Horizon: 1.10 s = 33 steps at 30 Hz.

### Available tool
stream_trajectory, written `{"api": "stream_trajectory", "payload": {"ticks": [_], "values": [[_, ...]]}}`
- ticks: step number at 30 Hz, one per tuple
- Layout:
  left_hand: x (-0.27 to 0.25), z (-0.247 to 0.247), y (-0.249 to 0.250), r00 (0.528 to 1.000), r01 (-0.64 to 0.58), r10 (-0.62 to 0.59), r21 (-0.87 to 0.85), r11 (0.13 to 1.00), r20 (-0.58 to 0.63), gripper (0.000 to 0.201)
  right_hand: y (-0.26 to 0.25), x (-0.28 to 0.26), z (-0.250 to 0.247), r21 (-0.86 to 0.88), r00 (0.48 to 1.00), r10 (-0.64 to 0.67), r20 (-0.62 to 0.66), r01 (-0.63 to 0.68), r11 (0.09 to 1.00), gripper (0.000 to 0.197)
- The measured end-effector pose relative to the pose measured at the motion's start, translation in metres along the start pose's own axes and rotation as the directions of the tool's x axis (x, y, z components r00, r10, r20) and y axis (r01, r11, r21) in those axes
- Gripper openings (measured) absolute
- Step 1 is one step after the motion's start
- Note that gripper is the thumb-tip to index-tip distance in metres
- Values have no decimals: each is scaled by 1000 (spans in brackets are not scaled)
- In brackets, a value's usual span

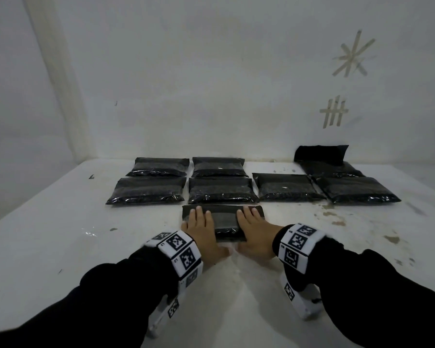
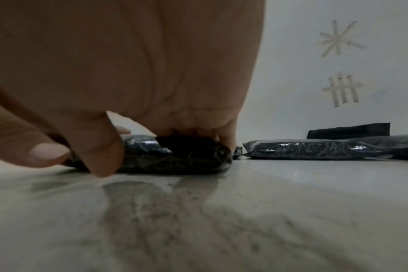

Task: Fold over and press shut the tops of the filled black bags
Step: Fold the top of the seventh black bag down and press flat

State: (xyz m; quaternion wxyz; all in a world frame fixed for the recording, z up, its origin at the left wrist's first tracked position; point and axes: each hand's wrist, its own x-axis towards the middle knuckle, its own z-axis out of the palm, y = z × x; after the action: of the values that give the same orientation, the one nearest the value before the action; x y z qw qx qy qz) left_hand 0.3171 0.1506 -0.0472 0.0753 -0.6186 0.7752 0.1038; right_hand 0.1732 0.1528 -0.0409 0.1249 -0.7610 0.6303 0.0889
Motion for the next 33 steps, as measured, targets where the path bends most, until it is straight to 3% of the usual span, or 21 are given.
{"api": "stream_trajectory", "payload": {"ticks": [5, 9, 13, 15, 19, 24, 28, 33], "values": [[-1, 6, -6, 998, -57, 57, 24, 998, 10, 99, 2, 0, 3, -8, 999, -8, 38, 9, 1000, 86], [-1, 12, -6, 998, -64, 65, 89, 994, -9, 94, -2, 1, 2, -110, 996, 36, 84, -27, 994, 78], [-2, 11, -3, 998, -42, 50, 189, 981, -37, 97, -14, -2, 3, -376, 998, 52, -22, -56, 925, 78], [-4, 11, 0, 993, -47, 76, 283, 958, -91, 100, -20, -4, 5, -365, 998, 31, -54, -49, 930, 86], [-3, 14, 1, 992, -89, 102, 153, 984, -80, 100, -28, -5, 7, -172, 999, 27, -32, -32, 985, 95], [-2, 15, 2, 992, -82, 92, 116, 990, -82, 96, -37, -1, 13, -317, 992, 126, -11, -123, 940, 87], [-1, 17, 1, 995, -79, 87, 141, 987, -51, 91, -40, -4, 12, -484, 996, 1, -90, -45, 874, 77], [-1, 17, 0, 991, -95, 102, 84, 992, -87, 95, -38, 0, 12, -200, 1000, 14, -11, -16, 980, 85]]}}
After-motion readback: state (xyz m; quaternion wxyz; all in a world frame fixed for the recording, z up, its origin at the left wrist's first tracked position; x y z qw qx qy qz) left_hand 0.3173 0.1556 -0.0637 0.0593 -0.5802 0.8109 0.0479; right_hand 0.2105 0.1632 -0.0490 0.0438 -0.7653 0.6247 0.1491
